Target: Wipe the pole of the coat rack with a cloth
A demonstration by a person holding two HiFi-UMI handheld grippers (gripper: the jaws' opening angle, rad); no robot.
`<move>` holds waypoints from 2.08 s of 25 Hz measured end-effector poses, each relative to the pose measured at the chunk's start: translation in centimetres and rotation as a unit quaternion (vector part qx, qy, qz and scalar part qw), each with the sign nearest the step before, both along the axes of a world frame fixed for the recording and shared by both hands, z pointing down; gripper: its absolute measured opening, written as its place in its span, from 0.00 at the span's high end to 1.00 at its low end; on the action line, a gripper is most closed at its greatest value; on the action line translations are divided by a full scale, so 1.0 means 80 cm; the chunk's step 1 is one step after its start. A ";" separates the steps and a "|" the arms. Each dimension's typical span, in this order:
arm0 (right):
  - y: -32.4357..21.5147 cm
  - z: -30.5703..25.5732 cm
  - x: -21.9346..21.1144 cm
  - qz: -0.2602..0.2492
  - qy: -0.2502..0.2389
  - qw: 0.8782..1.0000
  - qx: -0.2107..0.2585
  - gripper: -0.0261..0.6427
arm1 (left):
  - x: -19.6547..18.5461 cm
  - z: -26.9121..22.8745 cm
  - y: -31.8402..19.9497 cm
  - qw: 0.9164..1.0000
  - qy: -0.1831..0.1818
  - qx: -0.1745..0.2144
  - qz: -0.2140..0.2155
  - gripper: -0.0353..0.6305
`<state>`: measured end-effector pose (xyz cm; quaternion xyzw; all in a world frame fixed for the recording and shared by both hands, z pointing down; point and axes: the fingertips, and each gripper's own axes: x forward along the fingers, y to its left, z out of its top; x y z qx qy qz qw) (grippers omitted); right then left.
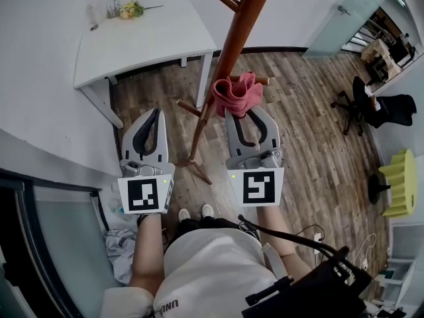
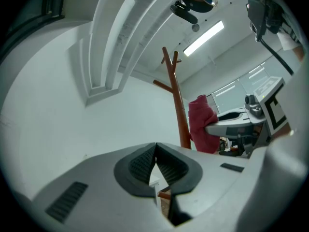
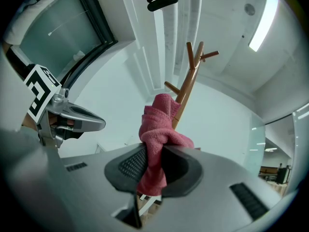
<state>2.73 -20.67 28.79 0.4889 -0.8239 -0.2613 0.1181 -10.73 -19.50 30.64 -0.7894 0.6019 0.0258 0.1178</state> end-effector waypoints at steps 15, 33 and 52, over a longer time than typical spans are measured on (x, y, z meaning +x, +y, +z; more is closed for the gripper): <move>-0.020 -0.009 0.048 0.043 -0.142 0.989 -0.008 0.84 | 0.004 0.008 -0.010 1.000 0.001 -0.009 0.001 0.93; -0.014 -0.015 0.083 0.075 -0.152 0.985 -0.003 0.84 | 0.019 0.009 -0.010 1.000 0.000 -0.010 0.009 0.93; -0.009 -0.013 0.123 0.118 -0.139 0.983 -0.003 0.84 | 0.024 0.002 -0.004 1.000 -0.002 -0.003 0.014 0.93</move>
